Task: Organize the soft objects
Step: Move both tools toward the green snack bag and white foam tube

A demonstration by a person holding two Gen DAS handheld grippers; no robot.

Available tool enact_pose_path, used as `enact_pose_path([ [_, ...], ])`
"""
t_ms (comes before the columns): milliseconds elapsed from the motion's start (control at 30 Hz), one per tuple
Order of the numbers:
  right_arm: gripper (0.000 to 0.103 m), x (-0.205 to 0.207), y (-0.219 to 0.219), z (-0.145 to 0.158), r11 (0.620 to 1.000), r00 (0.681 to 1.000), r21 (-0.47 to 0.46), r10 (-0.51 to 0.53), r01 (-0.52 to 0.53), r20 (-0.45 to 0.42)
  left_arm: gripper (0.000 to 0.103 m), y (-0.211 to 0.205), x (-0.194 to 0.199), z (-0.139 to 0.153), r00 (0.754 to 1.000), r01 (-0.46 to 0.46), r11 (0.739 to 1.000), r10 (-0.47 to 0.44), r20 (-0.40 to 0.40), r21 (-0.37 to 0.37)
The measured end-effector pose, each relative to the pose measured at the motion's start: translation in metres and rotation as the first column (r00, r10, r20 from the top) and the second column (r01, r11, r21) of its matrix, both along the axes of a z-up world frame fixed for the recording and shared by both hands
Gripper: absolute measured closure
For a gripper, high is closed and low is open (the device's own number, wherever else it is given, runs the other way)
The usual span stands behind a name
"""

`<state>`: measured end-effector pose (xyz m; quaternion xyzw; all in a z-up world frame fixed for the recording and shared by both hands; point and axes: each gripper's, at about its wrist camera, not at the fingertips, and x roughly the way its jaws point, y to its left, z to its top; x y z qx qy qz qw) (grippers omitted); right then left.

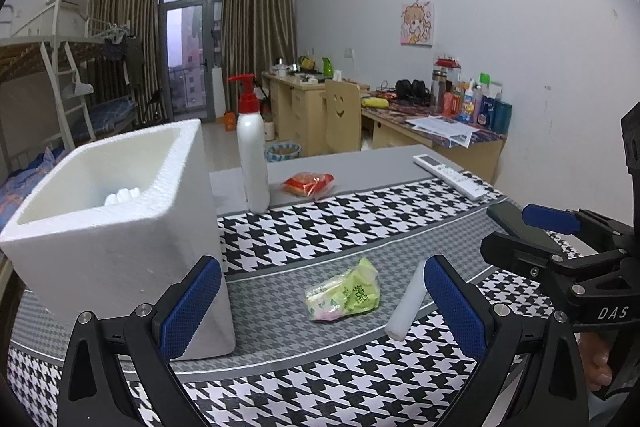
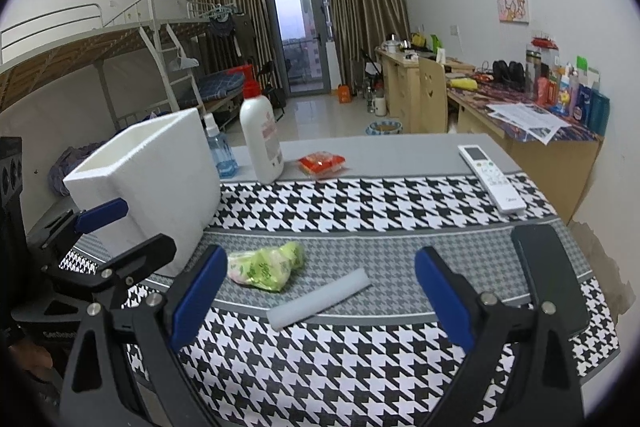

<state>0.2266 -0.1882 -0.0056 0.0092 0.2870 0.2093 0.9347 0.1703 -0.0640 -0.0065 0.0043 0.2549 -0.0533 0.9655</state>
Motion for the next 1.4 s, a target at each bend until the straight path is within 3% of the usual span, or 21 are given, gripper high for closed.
enact_pose_path([
  [833, 0.006, 0.028, -0.014, -0.031, 1.0, 0.995, -0.022, -0.023, 0.021, -0.098, 0.001, -0.006, 0.043, -0.029, 0.996, -0.014, 0.999, 0.017, -0.088, 0.037],
  [1400, 0.006, 0.036, -0.016, -0.043, 0.999, 0.991, -0.023, -0.029, 0.026, -0.131, 0.003, -0.017, 0.061, -0.043, 0.987, 0.078, 0.995, -0.069, -0.148, 0.054],
])
